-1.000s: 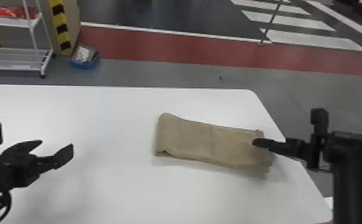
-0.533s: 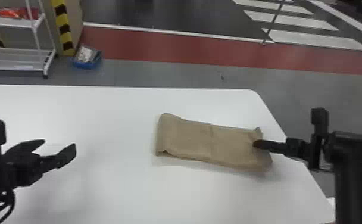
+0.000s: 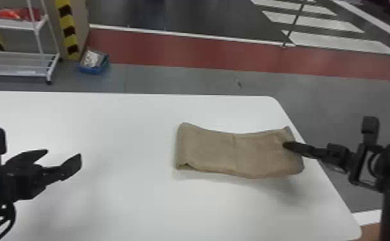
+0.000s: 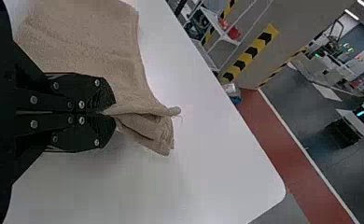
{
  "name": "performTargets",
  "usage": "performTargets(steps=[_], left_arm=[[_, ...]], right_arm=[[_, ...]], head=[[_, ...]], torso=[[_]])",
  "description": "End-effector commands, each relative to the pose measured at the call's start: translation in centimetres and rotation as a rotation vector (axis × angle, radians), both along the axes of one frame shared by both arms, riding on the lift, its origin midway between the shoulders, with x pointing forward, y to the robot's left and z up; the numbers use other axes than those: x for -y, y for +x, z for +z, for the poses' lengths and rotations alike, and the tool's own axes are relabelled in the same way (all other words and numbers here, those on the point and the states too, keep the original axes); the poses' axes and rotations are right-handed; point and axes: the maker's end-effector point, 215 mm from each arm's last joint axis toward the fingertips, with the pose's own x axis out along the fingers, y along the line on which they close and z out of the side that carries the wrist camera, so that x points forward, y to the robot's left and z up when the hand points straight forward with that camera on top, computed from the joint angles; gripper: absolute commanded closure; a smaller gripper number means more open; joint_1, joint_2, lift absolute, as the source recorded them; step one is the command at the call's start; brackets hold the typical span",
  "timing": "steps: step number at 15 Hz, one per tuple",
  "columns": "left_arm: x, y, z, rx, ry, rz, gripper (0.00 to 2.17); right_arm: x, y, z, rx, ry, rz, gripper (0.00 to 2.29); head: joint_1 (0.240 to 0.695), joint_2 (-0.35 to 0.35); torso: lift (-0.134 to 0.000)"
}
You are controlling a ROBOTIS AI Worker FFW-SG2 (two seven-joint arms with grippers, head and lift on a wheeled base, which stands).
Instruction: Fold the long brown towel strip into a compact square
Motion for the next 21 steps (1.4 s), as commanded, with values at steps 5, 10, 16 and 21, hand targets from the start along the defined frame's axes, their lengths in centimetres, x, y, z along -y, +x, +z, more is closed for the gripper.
performTargets(steps=[5,10,16,21], left_arm=[[0.3,0.1,0.3,0.002,-0.001,-0.003,0.1],[0.1,0.1,0.5,0.008,0.001,0.001,0.1],[-0.2,-0.2,0.8,0.012,-0.006,0.006,0.1],[-0.7,-0.2,1.5,0.026,-0.008,0.013,0.1]], right_arm=[[3.6,-1.9,7.4,0.073,0.178,-0.091,2.04],[-2.1,1.5,8.5,0.099,0.207,-0.024,2.04],[-13.0,5.4,6.3,0.096,0.177,0.126,2.04],[-18.9,5.7,3.3,0.049,0.114,0.231,2.04]], head=[[0.695,-0.278],[0.695,-0.275],[0.695,-0.147],[0.695,-0.064]], torso=[[-0.124],[-0.124],[-0.124],[-0.124]])
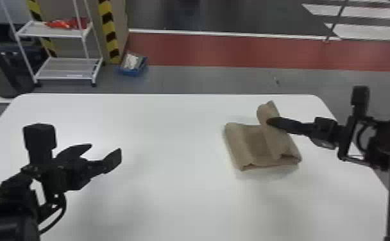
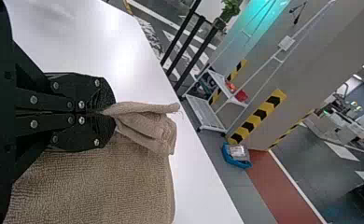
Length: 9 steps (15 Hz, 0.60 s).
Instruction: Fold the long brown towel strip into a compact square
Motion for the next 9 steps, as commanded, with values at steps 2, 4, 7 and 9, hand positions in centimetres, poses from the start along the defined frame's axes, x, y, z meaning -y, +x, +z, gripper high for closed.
performTargets(steps=[2,4,7,9], left_arm=[[0.0,0.0,0.1,0.002,-0.006,0.003,0.1],[-0.1,0.1,0.2,0.006,-0.009,0.004,0.1],[-0.1,0.2,0.3,0.006,-0.013,0.003,0.1],[-0.3,0.2,0.2,0.005,-0.013,0.007,0.1]], right_arm=[[-2.6,-0.4,-1.5,-0.02,-0.029,0.049,2.04],[-3.7,-0.5,-2.7,-0.037,-0.068,0.067,2.04],[-5.7,-0.2,-4.2,-0.035,-0.094,0.089,2.03],[-6.7,0.0,-5.3,-0.028,-0.109,0.098,1.99]], head=[[0.695,-0.044],[0.695,-0.023],[0.695,-0.009],[0.695,0.007]], torso=[[-0.124],[-0.124],[-0.124],[-0.124]])
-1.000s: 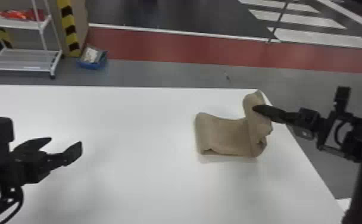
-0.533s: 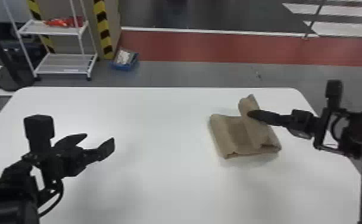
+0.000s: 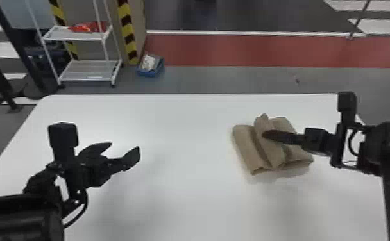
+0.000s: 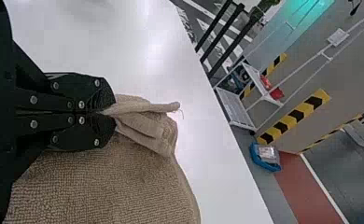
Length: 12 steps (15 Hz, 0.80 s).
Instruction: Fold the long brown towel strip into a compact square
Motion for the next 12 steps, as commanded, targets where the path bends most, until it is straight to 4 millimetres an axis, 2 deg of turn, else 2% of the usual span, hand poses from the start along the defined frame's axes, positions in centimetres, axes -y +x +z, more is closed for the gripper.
performTargets(steps=[1,2,3,4,8,12], left_arm=[[-0.1,0.0,0.0,0.0,-0.003,0.003,0.1],[-0.2,0.0,-0.1,-0.002,-0.004,0.004,0.1],[-0.2,0.0,-0.1,-0.002,-0.005,0.004,0.1],[-0.2,-0.1,-0.2,-0.003,-0.005,0.004,0.1],[-0.2,0.0,-0.1,0.0,-0.003,0.004,0.1],[-0.4,-0.2,-0.2,-0.002,-0.003,0.006,0.1]], right_arm=[[-1.4,0.2,-1.0,0.008,-0.004,0.017,1.85],[-2.0,0.3,-1.1,0.012,0.003,0.021,1.37],[-2.5,0.1,-1.3,0.006,0.018,0.025,0.41],[-2.7,0.0,-1.5,0.002,0.021,0.029,0.1],[-4.4,-0.7,-2.1,-0.011,0.02,0.067,0.07],[-5.9,-1.2,-1.2,-0.012,0.089,0.092,0.06]], head=[[0.695,0.012],[0.695,0.018],[0.695,0.024],[0.695,0.029],[0.695,0.05],[0.695,0.07]], torso=[[-0.124],[-0.124],[-0.124],[-0.124],[-0.124],[-0.124]])
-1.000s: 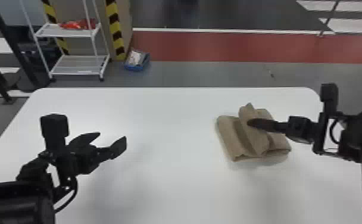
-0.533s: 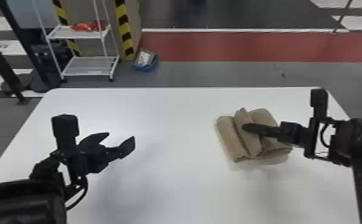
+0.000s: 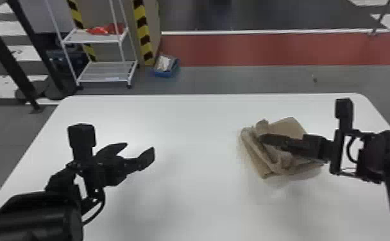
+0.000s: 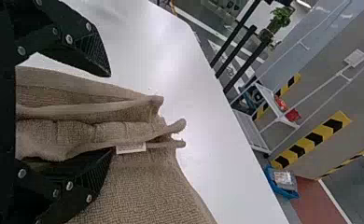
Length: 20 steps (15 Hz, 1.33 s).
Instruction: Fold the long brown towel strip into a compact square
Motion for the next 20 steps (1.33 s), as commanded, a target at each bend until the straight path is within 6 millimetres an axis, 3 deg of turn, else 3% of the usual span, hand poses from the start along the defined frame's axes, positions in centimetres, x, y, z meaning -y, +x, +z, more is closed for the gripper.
performTargets(steps=[1,6,10,15,20], left_arm=[[0.0,-0.1,0.0,0.0,-0.003,0.0,0.1],[0.1,-0.2,0.2,0.003,-0.003,-0.004,0.1],[-0.2,-0.2,0.2,0.003,-0.002,0.002,0.1],[-0.2,0.0,0.3,0.004,-0.003,0.002,0.1],[-0.3,0.1,0.4,0.006,-0.003,0.004,0.1]], right_arm=[[-0.8,-0.3,0.0,-0.008,0.008,0.016,0.06],[-5.0,-2.6,-0.4,-0.053,0.011,0.125,0.06],[-8.4,-4.5,0.7,-0.055,0.056,0.196,0.07],[-11.0,-7.4,1.5,-0.086,0.069,0.279,0.07],[-12.8,-8.9,1.3,-0.1,0.07,0.329,0.07]], head=[[0.695,0.074],[0.695,0.101],[0.695,0.144],[0.695,0.188],[0.695,0.217]], torso=[[-0.124],[-0.124],[-0.124],[-0.124],[-0.124]])
